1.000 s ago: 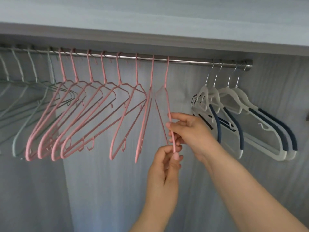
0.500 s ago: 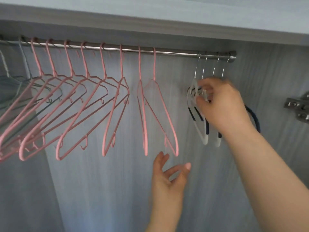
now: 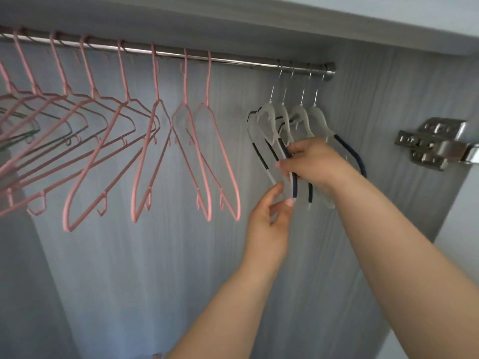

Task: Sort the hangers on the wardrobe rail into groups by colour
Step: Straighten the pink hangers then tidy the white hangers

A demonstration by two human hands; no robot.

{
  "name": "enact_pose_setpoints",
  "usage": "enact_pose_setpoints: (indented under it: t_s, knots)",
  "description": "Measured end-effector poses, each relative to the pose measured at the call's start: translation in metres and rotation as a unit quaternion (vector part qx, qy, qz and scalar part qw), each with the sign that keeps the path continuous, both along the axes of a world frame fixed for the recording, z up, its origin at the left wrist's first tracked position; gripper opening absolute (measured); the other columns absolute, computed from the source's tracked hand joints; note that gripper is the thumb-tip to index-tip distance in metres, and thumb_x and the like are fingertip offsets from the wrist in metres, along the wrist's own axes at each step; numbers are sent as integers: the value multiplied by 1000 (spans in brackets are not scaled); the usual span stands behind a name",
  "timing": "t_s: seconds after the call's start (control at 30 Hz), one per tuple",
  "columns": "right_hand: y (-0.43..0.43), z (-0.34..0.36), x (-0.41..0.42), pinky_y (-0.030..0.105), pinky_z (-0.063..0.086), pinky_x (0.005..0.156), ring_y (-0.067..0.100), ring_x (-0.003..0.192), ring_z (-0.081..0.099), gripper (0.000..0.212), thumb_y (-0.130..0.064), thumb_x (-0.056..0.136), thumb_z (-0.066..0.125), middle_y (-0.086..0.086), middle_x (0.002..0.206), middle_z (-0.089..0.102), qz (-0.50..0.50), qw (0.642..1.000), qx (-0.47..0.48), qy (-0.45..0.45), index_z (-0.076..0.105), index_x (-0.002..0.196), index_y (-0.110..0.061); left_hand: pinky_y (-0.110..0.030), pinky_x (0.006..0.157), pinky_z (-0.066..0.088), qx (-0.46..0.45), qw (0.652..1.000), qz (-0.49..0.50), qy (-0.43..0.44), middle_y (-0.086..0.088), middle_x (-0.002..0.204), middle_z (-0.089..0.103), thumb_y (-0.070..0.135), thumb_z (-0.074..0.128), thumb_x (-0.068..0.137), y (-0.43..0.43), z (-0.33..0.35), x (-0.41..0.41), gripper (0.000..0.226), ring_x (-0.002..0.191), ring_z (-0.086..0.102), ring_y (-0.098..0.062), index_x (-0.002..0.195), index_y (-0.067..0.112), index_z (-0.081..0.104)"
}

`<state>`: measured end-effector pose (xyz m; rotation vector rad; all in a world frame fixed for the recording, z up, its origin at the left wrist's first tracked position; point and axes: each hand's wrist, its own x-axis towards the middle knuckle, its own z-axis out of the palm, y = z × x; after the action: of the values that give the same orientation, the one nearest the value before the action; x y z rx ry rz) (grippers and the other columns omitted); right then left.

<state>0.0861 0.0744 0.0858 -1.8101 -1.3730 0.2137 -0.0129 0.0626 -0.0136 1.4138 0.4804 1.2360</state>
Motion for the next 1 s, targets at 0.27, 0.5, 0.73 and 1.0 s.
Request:
enact_pose_setpoints:
  t_s: [0.27,0.5,0.73,1.0]
  knots:
    - [11,-16,-25,9,32,31,-1,28,40,28,-26,93,43,4,62,47,40,986,111,120,53,76,-5,0,76,41,65,992,102,-23,19,98,66,5,58,85,-2,-6,3,30,88,60,15,105,27,64]
    - [25,-22,-46,8,27,30,2,27,33,29,-21,93,41,6,60,40,82,971,168,152,55,82,1,-7,82,45,62,986,152,-38,3,103,71,9,59,85,4,-11,-8,22,92,63,5,105,14,67]
    - [23,-21,-55,18,42,42,6,40,54,20,-25,95,36,7,76,57,86,983,114,118,54,95,-16,-5,80,44,67,983,170,-31,10,99,70,8,59,85,10,-16,-14,24,91,62,8,101,25,67]
    - [-12,30,-3,35,43,85,39,107,51,32,-16,86,52,23,117,52,-145,931,141,-304,57,115,-6,-2,75,44,61,976,202,-50,34,117,48,12,62,83,0,-25,-15,50,101,52,12,112,49,45]
